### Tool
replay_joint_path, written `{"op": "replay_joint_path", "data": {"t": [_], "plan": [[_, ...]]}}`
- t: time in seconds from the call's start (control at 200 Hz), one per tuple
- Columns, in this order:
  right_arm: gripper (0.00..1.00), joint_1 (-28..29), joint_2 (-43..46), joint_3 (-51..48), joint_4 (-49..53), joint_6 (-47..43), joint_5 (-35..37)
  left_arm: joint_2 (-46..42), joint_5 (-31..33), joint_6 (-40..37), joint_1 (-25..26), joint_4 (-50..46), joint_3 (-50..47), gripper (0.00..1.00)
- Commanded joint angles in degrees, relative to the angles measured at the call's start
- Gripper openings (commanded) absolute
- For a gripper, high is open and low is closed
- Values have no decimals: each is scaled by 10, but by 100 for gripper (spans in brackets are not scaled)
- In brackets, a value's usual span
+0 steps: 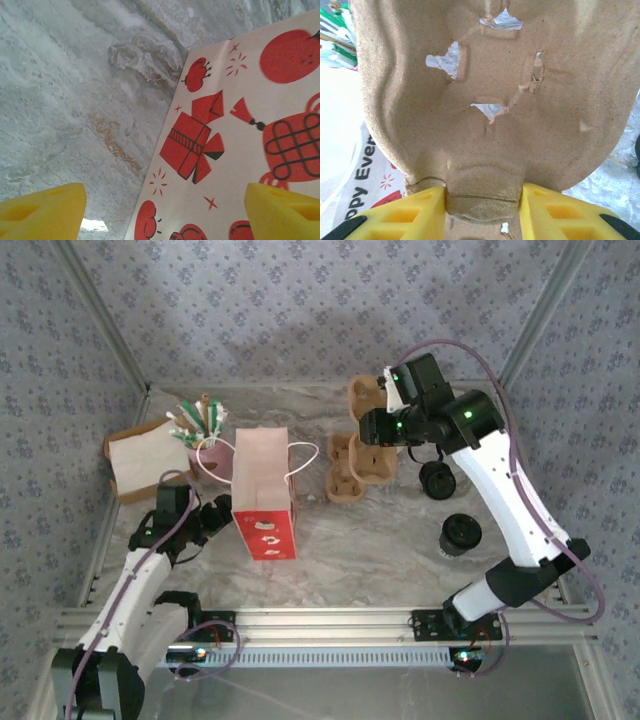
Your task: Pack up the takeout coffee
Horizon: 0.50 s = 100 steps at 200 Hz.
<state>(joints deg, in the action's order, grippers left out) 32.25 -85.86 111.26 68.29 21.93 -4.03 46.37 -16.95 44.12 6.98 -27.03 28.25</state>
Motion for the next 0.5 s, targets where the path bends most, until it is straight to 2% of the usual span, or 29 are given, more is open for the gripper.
{"op": "replay_joint_path", "data": {"t": [0.0,0.3,0.495], "plan": [[43,7,10,17,14,-10,-28,-20,30,38,30,23,-19,82],[43,25,11,44,14,-8,-44,-21,83,81,122,54,-42,82],[42,45,3,69,21,-8,-34,6,101,90,158,79,-38,82]]}}
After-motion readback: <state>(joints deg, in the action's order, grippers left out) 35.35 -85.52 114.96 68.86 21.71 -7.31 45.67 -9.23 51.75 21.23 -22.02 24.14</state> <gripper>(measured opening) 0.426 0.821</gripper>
